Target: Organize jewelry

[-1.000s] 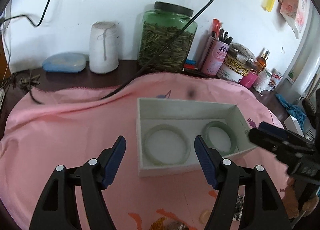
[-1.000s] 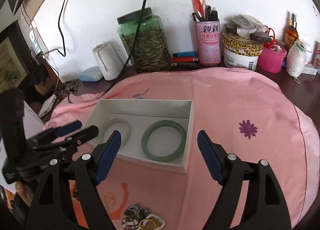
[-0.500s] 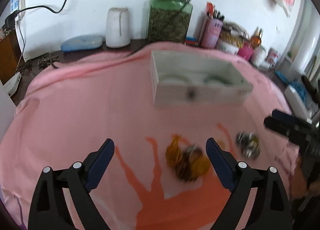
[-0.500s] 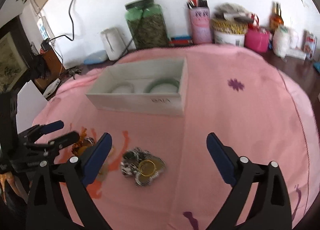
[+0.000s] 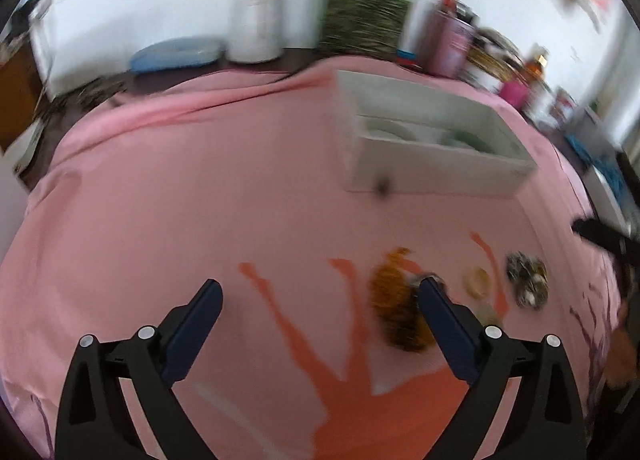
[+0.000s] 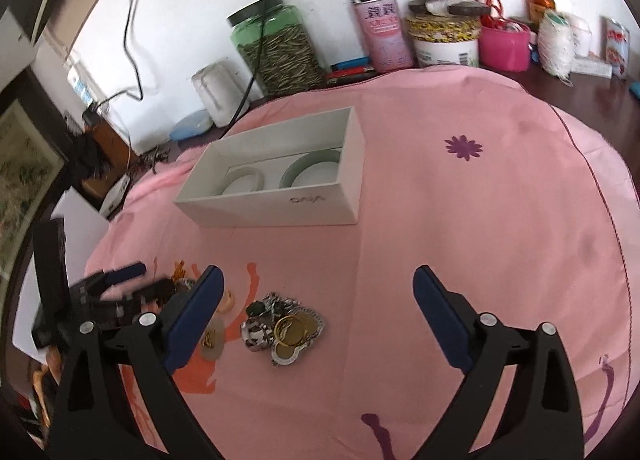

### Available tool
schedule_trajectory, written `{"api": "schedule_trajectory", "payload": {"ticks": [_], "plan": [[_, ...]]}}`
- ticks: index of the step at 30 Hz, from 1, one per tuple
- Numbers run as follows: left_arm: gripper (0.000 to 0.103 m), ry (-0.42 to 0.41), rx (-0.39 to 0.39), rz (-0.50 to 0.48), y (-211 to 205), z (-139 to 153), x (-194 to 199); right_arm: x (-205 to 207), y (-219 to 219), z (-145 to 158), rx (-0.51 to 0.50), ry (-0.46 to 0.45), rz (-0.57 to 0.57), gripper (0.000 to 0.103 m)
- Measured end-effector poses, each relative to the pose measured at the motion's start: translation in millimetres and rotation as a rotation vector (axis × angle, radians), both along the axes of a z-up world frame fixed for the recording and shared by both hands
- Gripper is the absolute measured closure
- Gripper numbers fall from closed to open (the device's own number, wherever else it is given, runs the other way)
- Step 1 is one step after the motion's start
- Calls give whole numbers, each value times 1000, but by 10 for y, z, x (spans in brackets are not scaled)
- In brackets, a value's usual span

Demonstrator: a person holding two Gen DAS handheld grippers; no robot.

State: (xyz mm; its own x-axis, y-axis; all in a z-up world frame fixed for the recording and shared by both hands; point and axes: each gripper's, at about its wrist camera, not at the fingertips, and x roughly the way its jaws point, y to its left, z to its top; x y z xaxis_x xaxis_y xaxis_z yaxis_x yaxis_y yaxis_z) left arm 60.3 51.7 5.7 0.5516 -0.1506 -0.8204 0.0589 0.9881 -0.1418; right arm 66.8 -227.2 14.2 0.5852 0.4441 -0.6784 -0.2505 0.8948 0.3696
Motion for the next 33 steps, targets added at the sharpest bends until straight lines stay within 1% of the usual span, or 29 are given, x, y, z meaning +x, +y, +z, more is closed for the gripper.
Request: {"api": "schedule_trajectory", "payload": {"ticks": [1,3,5,6,7,8,9,11,12,14,15,17,18,20,21,23,24,26,28,31,32,33], "plan": [[7,3,-24,15,53,4,10,-14,28,3,-4,-1,14,12],[7,-1,-62,16,79,26,3,-37,69,7,-9,-3,41,18],[7,-13,-65,-8,25,56,-24,-64,135,12,-40,-6,78,40],[7,-23,-64,-29,-21,77,-45,-76,170,10,-56,-2,101,45],[7,-30,-65,-49,-64,98,-59,-86,183,3,-63,2,116,54],[7,-36,-68,-70,-106,115,-73,-92,202,-6,-68,9,131,60],[7,-42,-73,-90,-137,126,-94,-98,222,-17,-71,20,154,63],[7,-45,-67,-128,-229,115,-115,-118,244,-29,-66,33,189,74],[7,-43,-56,-133,-255,103,-114,-131,270,-30,-64,39,210,75],[7,-31,8,-125,-309,35,-82,-174,359,-53,-75,45,264,75],[5,-16,43,-104,-309,-11,-47,-188,400,-69,-73,54,286,75],[5,-4,8,-83,-231,-25,-26,-196,507,-150,-14,113,376,75],[5,-11,12,-55,-188,-9,-20,-206,554,-174,12,133,411,75],[5,-17,23,-30,-135,-3,-10,-219,567,-157,44,129,424,75],[5,-14,17,-26,-116,-4,-4,-217,517,-114,75,117,419,75],[5,-5,-5,-26,-92,-11,1,-210,417,-54,78,83,367,75],[5,-5,-6,-29,-100,-9,-4,-201,369,-35,46,60,321,75],[5,-16,3,-38,-123,8,-17,-174,342,-65,15,61,281,74],[5,-21,11,-53,-160,13,-27,-129,355,-139,5,90,267,74],[5,-25,39,-60,-192,1,-25,-121,397,-166,-39,78,268,74],[5,-26,46,-52,-184,1,-19,-106,396,-167,-62,66,248,74],[5,-24,60,-31,-156,-3,-4,-68,375,-184,-93,60,198,74]]}}
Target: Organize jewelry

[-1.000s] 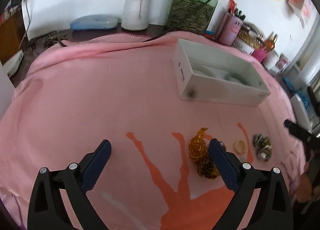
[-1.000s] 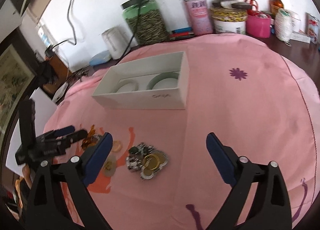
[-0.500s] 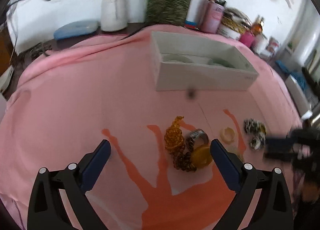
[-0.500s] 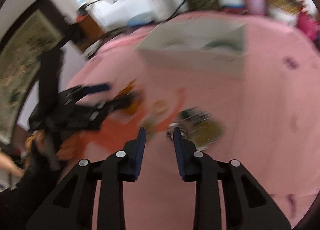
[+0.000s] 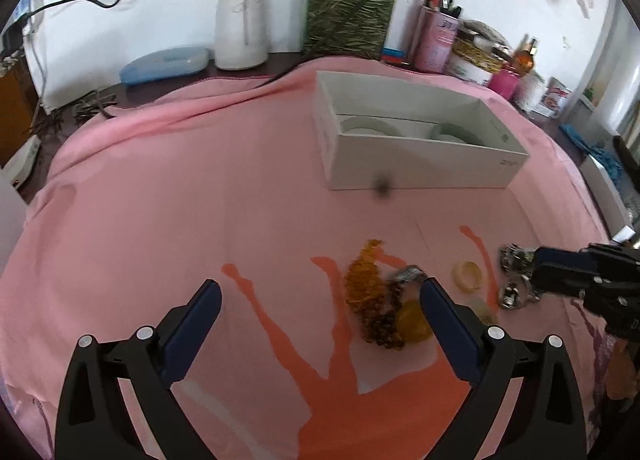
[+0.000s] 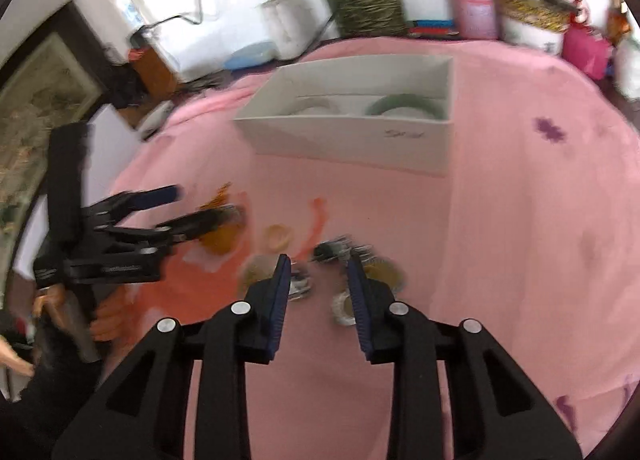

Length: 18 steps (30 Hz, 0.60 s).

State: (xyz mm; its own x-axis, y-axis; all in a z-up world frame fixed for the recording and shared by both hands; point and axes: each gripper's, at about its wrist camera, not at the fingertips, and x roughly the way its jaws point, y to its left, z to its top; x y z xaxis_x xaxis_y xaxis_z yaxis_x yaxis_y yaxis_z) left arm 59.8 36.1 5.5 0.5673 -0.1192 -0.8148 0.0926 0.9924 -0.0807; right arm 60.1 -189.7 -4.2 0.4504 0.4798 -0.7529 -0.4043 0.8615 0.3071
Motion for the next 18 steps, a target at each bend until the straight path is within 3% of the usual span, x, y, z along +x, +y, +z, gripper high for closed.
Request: {"api": "schedule_trajectory", "payload": {"ticks": [4,6,11,16,18], "plan": [[5,22,-44,57,170,-17,45,171,-312,-43,56,38,-144,74],[5,17,-68,64,208,8,35,160,-323,-14,85,33,-127,74],[5,-12,-55,21,106,70,-20,-20,-28,26,44,-14,13,74],[5,-13,-40,-14,11,56,-28,19,76,-55,114,68,79,74],[5,-7,-31,-12,-14,34,-11,111,118,-85,127,85,54,74]]}}
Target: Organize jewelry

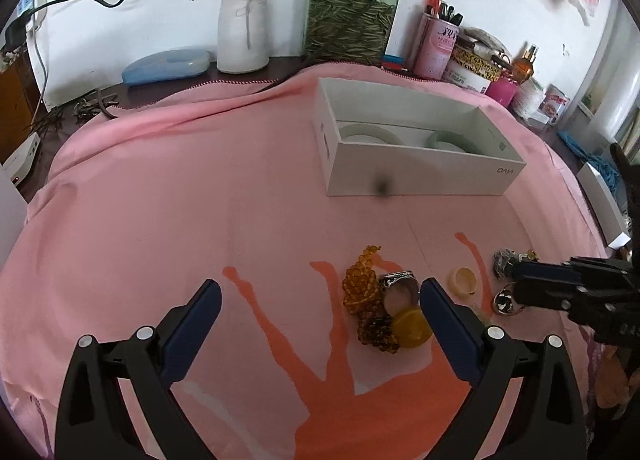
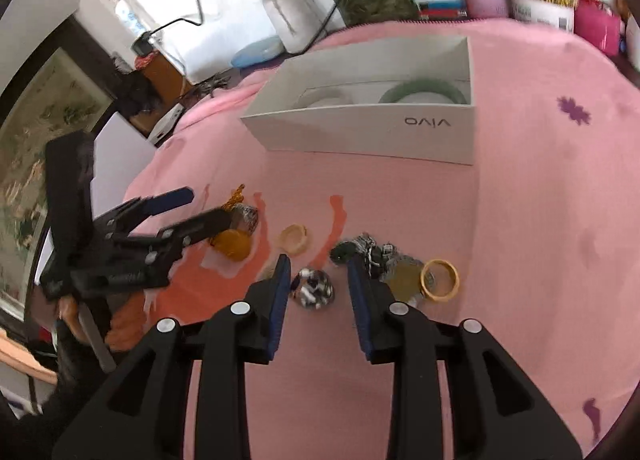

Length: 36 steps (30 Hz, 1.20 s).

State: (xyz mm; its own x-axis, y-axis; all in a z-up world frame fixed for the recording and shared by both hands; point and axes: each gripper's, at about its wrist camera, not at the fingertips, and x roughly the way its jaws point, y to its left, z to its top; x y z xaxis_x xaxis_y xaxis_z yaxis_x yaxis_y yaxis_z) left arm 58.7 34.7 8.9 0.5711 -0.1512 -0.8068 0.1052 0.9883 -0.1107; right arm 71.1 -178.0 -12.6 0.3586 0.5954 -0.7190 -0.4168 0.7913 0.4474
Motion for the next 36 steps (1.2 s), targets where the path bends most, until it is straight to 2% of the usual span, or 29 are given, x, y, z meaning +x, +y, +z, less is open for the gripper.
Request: {"api": "schedule_trajectory", "payload": {"ticks": [4,6,12,14,16,19,22,24,28,33,36], "plan": [[5,9,-12,23,35,-15,19,110,-107,136,78,-49,-79,73],[5,7,-21,42,86,-7,29,96,-213,184,72,-75,-121,73],[6,30,-85,62,210,-8,60,110,-278,127,50,-32,-146,73],[6,33,-96,43,196,0,53,120,-265,103,39,-23,-150,64],[7,39,-47,35,154,-13,59,119,-269,102,36,-20,-158,57],[10,43,32,57,183,-29,75,99,-313,118,40,-24,-171,55],[10,43,48,132,360,-21,103,83,-374,144,53,-27,-185,55],[11,38,19,150,439,-4,102,67,-395,162,62,-31,-189,55],[15,7,-70,67,335,83,28,25,-377,203,65,-45,-173,55],[30,-41,-35,-48,6,102,-82,-24,-306,226,66,-50,-144,55],[33,-47,-24,-91,-132,88,-118,-50,-274,241,60,-54,-130,55]]}}
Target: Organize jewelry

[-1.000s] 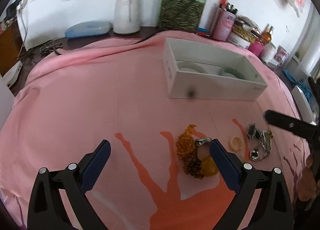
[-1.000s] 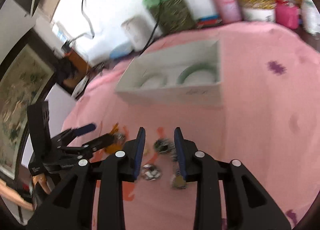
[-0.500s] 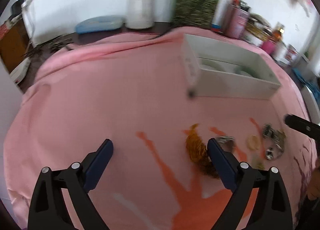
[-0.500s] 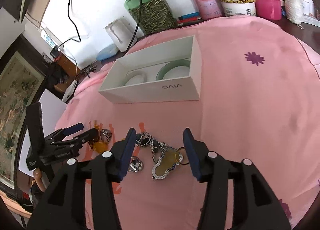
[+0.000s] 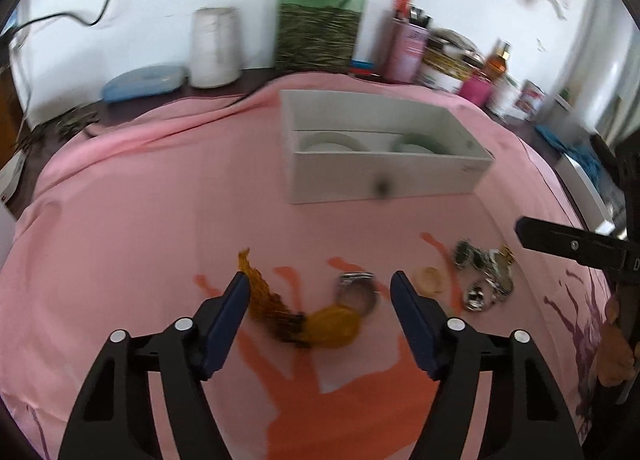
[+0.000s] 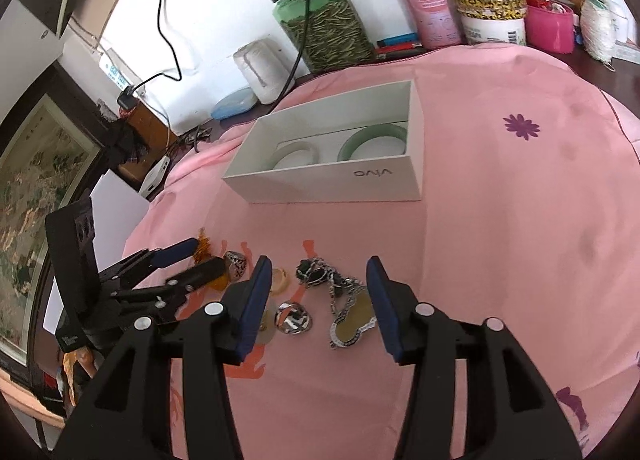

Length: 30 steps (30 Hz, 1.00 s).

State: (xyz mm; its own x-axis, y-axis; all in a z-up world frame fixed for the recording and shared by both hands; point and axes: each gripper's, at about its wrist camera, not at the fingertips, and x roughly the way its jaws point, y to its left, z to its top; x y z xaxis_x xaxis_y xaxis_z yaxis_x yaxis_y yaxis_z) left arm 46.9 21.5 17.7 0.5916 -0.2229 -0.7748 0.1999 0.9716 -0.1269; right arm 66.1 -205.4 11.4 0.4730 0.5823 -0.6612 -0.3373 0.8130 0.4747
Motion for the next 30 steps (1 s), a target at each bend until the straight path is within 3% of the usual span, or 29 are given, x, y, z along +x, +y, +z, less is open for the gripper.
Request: {"api": "schedule_trajectory", "payload": {"ticks": [5,7,9,11,16,23,25,30], "plan": [[38,-14,30,-30,-177,-36,-13,-70,95,24,-17,-1,56,55],[45,-27,76,-33,-247,-62,-4,-110,153,30,-32,-4,90,55],[62,-34,97,-34,-275,-75,1,-142,207,27,-46,-7,120,55],[71,-23,64,-40,-230,-67,7,-159,236,16,-54,-7,135,55],[71,13,-36,-41,-108,-34,36,-142,244,-22,-55,10,136,55],[66,-38,-108,-58,-94,114,-46,-156,241,11,-48,3,141,55],[66,-8,-88,-69,-143,58,-17,-164,242,18,-48,1,142,55],[66,106,-130,-65,-20,-80,73,-140,224,12,-45,9,133,55]]}}
